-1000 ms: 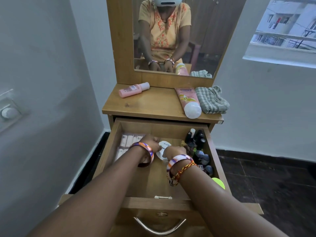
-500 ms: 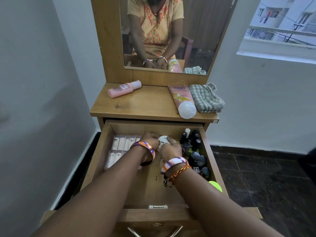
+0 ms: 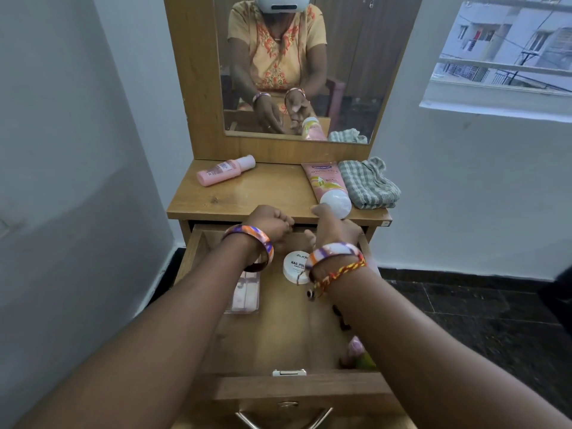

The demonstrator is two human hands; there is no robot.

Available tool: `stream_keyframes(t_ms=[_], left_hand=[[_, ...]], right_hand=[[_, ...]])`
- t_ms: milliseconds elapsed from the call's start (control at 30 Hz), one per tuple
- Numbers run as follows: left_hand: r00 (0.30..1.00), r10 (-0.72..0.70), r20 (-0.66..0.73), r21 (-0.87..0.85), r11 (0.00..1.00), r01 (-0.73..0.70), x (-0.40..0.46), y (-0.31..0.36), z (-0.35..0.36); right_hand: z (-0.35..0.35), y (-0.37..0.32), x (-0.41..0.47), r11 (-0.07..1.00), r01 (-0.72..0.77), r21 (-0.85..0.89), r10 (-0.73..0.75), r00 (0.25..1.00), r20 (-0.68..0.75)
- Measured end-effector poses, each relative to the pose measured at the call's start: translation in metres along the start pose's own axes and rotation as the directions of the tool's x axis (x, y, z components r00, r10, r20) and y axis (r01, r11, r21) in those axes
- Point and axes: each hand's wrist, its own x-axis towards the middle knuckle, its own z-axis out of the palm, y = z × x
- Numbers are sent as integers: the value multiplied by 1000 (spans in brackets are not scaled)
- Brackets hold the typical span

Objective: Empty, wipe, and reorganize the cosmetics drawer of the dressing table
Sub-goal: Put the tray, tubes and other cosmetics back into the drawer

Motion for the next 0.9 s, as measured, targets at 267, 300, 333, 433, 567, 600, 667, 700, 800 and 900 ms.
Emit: stream_keyframes(t_ms=[267, 300, 333, 433, 567, 600, 667, 700, 800, 900], left_hand=[[994, 103, -34, 124, 987, -98, -18, 6, -8], [991, 130, -36, 157, 980, -122, -19, 6, -9], [986, 163, -39, 203, 967, -152, -21, 6, -11], [945, 313, -95, 377, 890, -257, -25, 10, -17], [854, 513, -83, 595, 713, -370, -41, 28, -23], [839, 542, -46, 641, 660, -392, -45, 32, -24], [830, 557, 33, 723, 560, -404, -53, 40, -27], [834, 545, 80, 749, 519, -411, -56, 41, -28], [891, 404, 208, 714, 559, -421, -67, 39, -27], [926, 243, 289, 729, 571, -377, -72, 26, -26]], right_hand=[[10, -25, 13, 997, 61, 53, -54, 991, -125], [8, -26, 14, 997, 68, 45, -62, 991, -117], [5, -27, 13, 996, 81, 29, -78, 991, -109], [-7, -32, 6, 987, 141, -74, -146, 986, -73], [-22, -48, -17, 919, 339, -199, -345, 938, 2], [-25, -52, -23, 892, 395, -219, -399, 916, 28], [-31, -55, -32, 840, 484, -245, -480, 874, 80], [-33, -56, -34, 824, 498, -272, -486, 867, 112], [-38, -50, -42, 835, 412, -364, -358, 910, 209], [-42, -31, -40, 808, 317, -496, -178, 935, 307]])
